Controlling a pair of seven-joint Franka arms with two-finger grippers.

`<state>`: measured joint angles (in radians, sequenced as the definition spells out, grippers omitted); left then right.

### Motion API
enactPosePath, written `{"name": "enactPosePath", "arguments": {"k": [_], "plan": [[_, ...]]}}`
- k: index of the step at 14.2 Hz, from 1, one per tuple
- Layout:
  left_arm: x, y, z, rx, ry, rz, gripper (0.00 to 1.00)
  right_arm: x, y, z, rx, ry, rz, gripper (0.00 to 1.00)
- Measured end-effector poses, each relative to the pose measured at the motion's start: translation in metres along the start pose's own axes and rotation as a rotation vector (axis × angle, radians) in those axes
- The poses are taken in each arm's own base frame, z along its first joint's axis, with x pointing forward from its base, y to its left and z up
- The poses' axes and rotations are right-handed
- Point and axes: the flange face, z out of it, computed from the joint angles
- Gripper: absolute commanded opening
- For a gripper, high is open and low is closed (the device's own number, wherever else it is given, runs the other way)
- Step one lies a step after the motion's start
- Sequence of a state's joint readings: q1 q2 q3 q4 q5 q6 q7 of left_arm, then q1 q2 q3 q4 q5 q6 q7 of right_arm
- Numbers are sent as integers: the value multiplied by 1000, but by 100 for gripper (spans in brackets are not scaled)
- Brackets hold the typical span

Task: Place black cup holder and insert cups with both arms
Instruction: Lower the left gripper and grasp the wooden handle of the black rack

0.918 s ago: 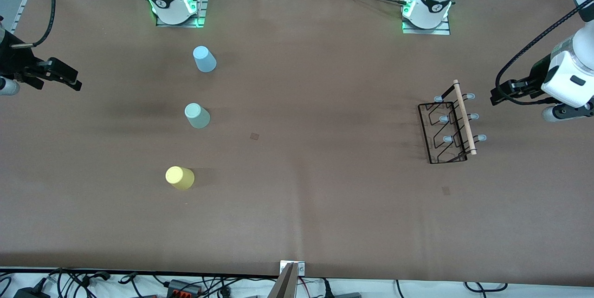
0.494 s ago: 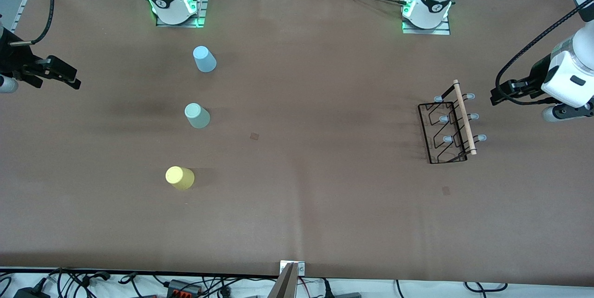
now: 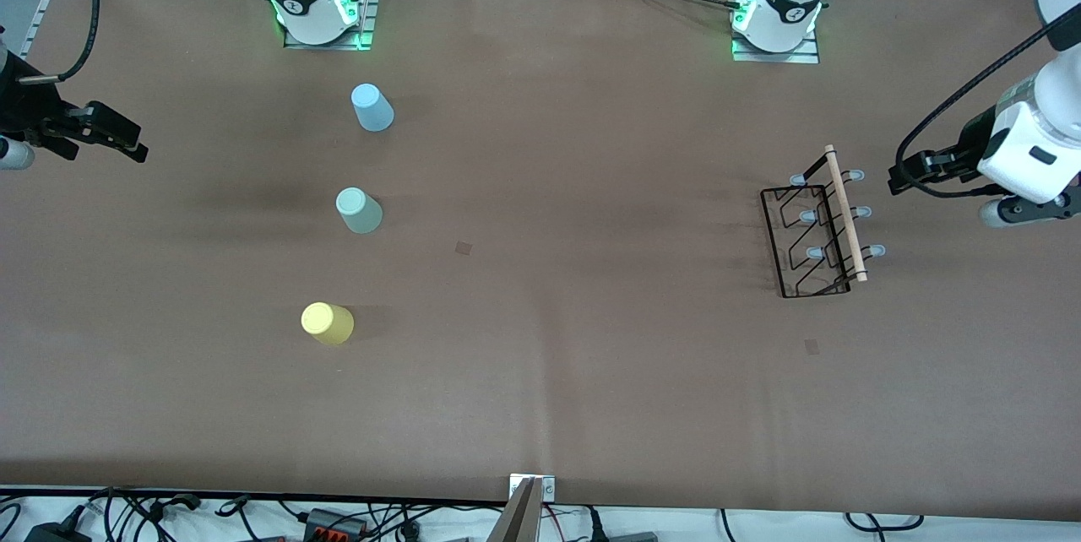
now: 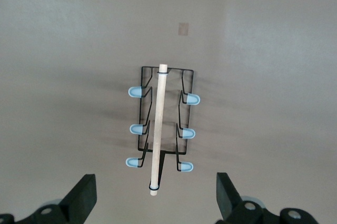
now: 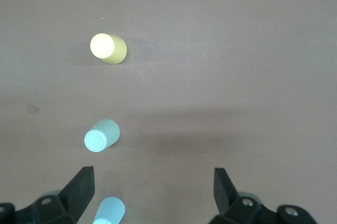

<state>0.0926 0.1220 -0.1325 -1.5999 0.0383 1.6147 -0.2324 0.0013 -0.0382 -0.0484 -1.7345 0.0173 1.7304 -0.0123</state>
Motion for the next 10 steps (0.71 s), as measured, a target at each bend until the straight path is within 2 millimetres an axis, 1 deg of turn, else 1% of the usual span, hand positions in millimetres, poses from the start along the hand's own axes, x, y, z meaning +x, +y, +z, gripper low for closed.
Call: {"name": "enactPosePath", "arguments": {"k": [2, 3, 4, 5, 6, 7, 10], "plan": [[13, 2, 25, -4, 8, 9, 100, 0, 0, 1, 0, -1, 0, 100], [19, 2, 44, -7, 19, 13, 100, 0, 0, 1, 0, -2, 0, 100], [23, 1, 67, -13, 40, 17, 100, 0, 0, 2, 0, -3, 0, 100], [25, -1, 92, -18, 63, 24, 93, 0, 0, 2, 0, -4, 0, 100], [25, -3, 115, -22, 76, 37, 87, 0, 0, 2, 0, -5, 0, 100], [22, -5, 133, -23, 78, 46, 86, 0, 0, 2, 0, -5, 0, 100], [14, -9, 165, -20, 58, 48, 85, 0, 0, 3, 0, -5, 0, 100]]}}
